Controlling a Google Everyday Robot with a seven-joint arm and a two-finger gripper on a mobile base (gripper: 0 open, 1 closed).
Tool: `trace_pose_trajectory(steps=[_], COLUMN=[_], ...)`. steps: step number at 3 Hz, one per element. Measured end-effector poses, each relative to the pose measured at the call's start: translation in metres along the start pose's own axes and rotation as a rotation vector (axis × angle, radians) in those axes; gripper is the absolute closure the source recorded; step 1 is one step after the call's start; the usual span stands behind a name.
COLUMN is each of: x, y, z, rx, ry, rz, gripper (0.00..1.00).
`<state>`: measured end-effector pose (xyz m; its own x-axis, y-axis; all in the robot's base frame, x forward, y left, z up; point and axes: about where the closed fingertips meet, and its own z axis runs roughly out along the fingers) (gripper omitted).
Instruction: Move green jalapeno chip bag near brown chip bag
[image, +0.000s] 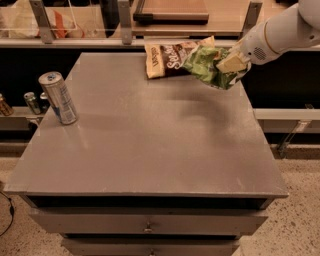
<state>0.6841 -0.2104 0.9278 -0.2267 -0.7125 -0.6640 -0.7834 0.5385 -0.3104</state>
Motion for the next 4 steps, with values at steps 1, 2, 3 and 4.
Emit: trace_pose_trajectory(steps=[1,2,3,4], x=[0.007,0.017,0.022,0.025], y=[-0.027,-0.041,-0.043,-0.042], z=[0.013,0.025,0.035,0.043], rx=[0.073,0.11,0.108,0.092], ry=[-0.002,-0.003,-0.008,-0.014], rz=[0.051,0.104,0.129,0.138], gripper=[1.0,0.82,0.59,0.35])
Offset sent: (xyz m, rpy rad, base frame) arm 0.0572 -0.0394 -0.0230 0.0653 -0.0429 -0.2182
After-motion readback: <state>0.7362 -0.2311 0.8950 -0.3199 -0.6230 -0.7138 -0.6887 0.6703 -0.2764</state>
